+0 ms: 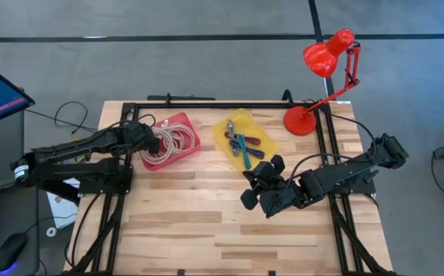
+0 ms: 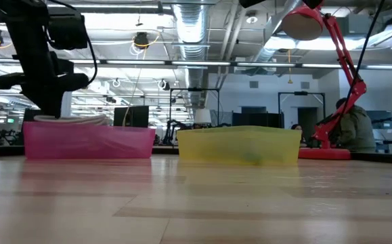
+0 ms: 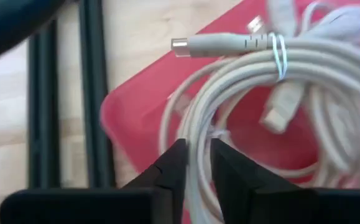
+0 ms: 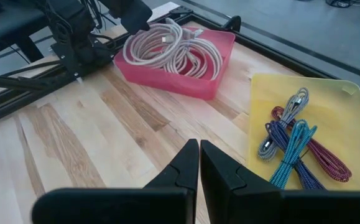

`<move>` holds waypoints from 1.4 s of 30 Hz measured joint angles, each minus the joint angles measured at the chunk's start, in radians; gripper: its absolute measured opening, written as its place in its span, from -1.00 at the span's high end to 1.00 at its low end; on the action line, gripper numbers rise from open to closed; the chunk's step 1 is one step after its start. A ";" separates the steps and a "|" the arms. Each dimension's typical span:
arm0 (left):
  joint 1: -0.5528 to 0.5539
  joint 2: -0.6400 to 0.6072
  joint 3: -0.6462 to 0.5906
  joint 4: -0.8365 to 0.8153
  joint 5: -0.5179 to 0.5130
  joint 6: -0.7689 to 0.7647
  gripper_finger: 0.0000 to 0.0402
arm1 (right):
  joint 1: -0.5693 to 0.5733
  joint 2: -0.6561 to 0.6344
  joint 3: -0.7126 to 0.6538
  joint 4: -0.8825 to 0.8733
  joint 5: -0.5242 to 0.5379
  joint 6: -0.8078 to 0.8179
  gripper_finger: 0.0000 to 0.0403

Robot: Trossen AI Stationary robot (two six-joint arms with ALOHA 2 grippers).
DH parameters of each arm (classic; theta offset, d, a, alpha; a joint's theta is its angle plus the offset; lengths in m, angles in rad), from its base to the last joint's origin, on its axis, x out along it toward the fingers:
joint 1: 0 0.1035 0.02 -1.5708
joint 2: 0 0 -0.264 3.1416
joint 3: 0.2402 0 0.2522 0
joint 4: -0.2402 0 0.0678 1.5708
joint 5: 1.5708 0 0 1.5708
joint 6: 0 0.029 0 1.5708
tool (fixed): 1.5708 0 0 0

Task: Pick & Place USB Port
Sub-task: Put the white HDMI cable into the pink transparent bin, then return to Home Position

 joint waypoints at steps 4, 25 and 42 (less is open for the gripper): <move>0.000 -0.002 0.000 0.078 0.016 0.004 0.52 | 0.000 0.000 0.000 0.000 0.000 0.000 0.96; -0.002 -0.004 0.106 0.292 0.284 0.244 0.52 | 0.000 -0.065 0.000 -0.005 0.003 -0.067 0.96; -0.268 -0.146 0.247 0.326 0.224 0.272 0.97 | 0.074 -0.220 0.000 0.035 0.122 -0.285 0.99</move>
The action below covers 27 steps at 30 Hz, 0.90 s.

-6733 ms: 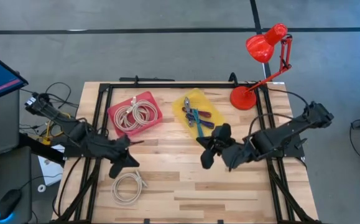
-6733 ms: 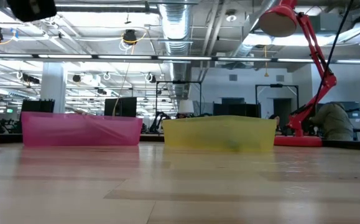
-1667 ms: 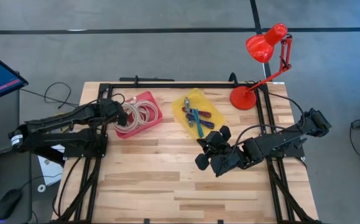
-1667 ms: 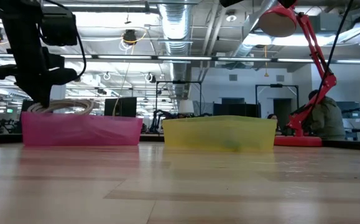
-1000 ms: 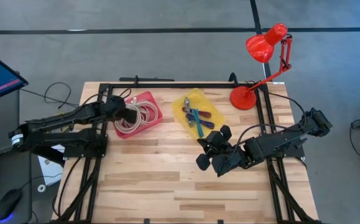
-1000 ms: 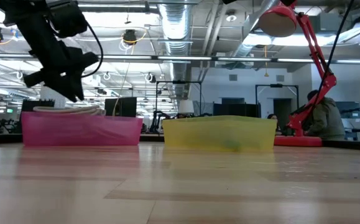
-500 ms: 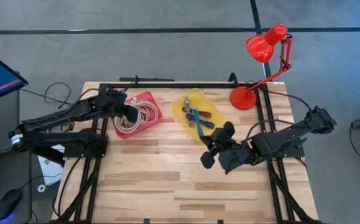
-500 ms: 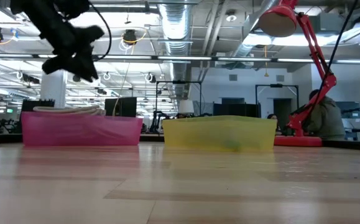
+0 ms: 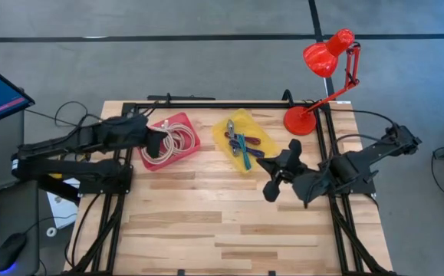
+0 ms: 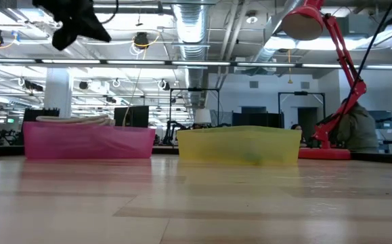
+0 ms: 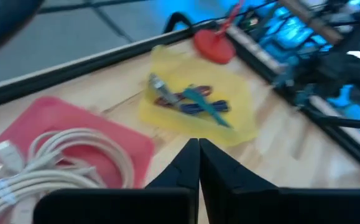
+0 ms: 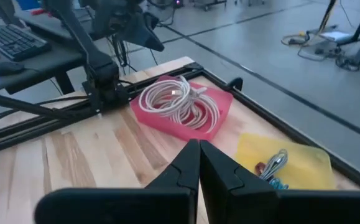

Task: Pick & Place USB Port
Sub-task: Return to Home Position

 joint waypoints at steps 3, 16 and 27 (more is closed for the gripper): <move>-0.071 -0.049 0.000 0.008 -0.008 0.006 0.98 | 0.024 -0.012 0.000 0.000 0.001 -0.040 1.00; -0.416 -0.085 0.000 0.351 -0.220 0.228 0.99 | -0.038 -0.042 0.001 0.279 -0.340 -0.370 1.00; -0.689 -0.084 0.000 0.518 -0.438 0.435 0.99 | -0.151 -0.088 0.000 0.331 -0.503 -0.482 1.00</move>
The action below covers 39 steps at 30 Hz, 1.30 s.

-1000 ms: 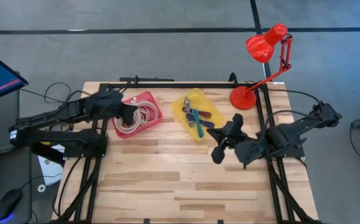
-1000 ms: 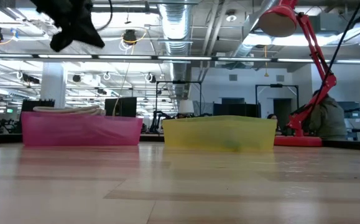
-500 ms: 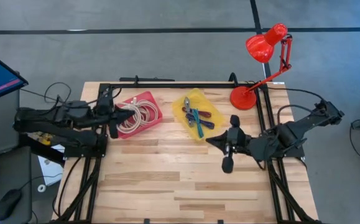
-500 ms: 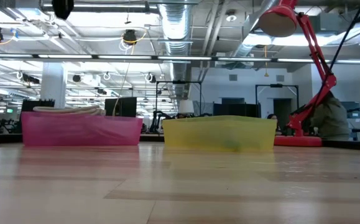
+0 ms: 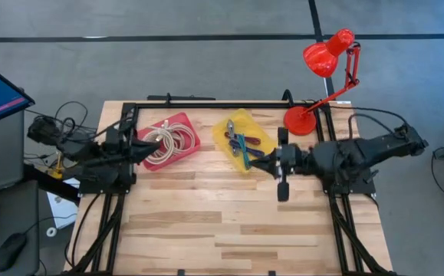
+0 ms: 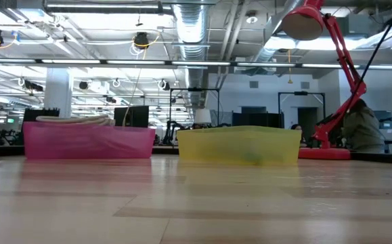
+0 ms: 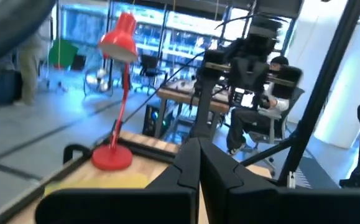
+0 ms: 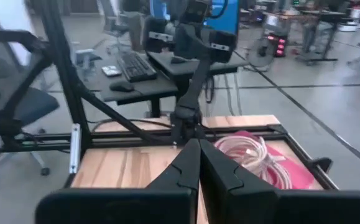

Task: Pick & Place USB Port
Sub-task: Return to Home Position

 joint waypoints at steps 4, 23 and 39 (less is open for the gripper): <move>-0.082 -0.014 0.000 0.018 -0.105 0.078 0.99 | -0.026 -0.037 0.000 0.005 -0.031 -0.042 1.00; 0.107 -0.074 0.000 0.032 0.059 0.161 0.99 | -0.110 -0.236 -0.289 0.224 -0.120 -0.039 1.00; 0.396 -0.100 0.000 0.017 0.318 0.149 0.98 | -0.270 -0.328 -0.317 0.233 -0.271 -0.082 1.00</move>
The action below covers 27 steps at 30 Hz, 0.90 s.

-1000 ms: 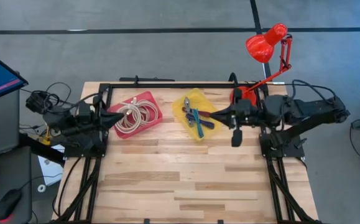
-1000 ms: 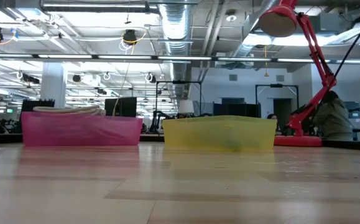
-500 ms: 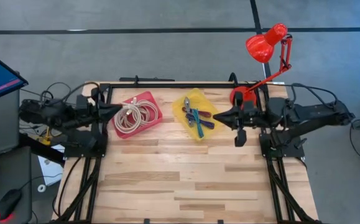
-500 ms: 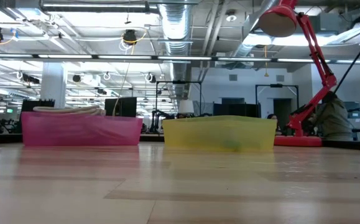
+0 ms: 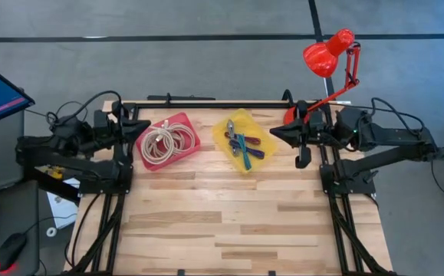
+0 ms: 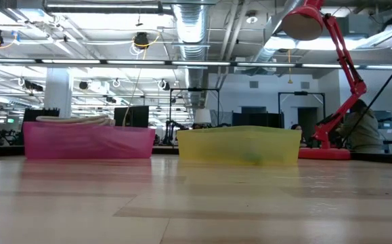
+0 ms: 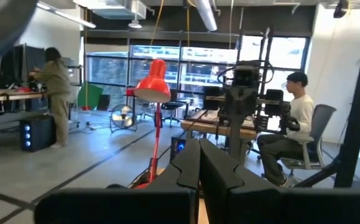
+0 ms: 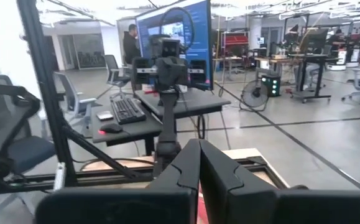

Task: Pick & Place USB Port
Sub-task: Return to Home Position

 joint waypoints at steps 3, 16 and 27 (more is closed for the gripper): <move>0.051 0.000 0.000 -0.002 0.057 -0.001 0.98 | -0.028 0.000 0.000 0.000 -0.021 -0.007 1.00; 0.274 0.002 0.000 -0.017 0.257 -0.057 0.98 | -0.179 0.000 0.000 0.001 -0.200 -0.007 1.00; 0.291 -0.040 0.000 -0.017 0.263 -0.072 0.97 | -0.190 -0.068 0.000 -0.016 -0.194 0.017 1.00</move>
